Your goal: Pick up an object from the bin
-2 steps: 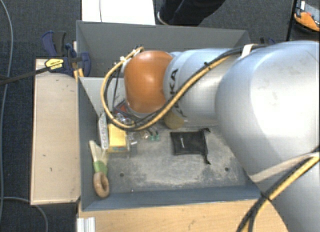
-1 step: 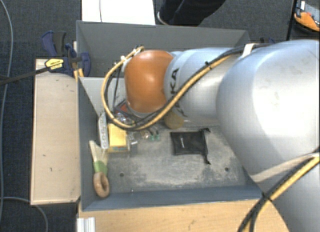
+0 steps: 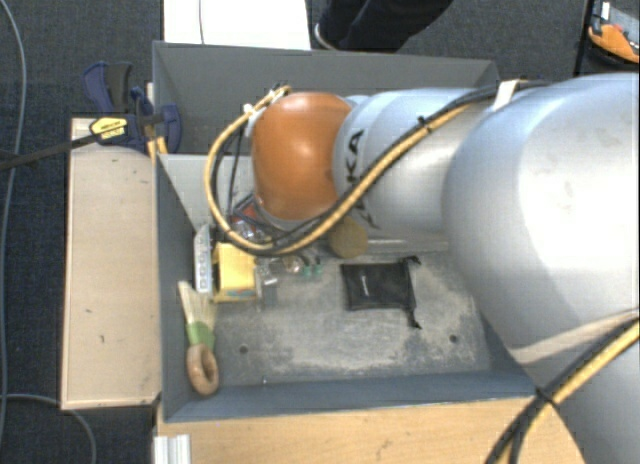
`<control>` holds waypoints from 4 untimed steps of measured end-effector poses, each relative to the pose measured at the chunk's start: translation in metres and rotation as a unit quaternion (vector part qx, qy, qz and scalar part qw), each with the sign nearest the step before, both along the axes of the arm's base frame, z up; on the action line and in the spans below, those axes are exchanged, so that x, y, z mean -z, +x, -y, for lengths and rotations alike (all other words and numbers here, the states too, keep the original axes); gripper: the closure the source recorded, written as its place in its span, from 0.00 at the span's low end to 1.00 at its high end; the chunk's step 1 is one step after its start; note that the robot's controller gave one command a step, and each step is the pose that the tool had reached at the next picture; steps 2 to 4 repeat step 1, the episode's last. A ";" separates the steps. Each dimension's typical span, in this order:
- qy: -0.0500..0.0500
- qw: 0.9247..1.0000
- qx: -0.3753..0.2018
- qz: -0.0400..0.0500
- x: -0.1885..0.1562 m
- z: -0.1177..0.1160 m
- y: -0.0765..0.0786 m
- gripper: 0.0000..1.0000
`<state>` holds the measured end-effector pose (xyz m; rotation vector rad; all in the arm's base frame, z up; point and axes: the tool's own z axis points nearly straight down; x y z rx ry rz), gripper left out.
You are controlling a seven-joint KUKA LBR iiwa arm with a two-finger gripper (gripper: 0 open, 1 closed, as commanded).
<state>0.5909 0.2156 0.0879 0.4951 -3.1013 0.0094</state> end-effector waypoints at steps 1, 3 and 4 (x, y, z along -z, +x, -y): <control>0.001 1.000 0.000 0.002 -0.016 -0.001 0.001 1.00; 0.001 1.000 0.000 0.002 -0.016 -0.001 0.001 1.00; 0.001 1.000 0.000 0.002 -0.016 -0.001 0.001 1.00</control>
Offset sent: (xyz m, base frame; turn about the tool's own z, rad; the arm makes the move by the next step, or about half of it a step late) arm -0.0001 0.0000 0.0706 0.0000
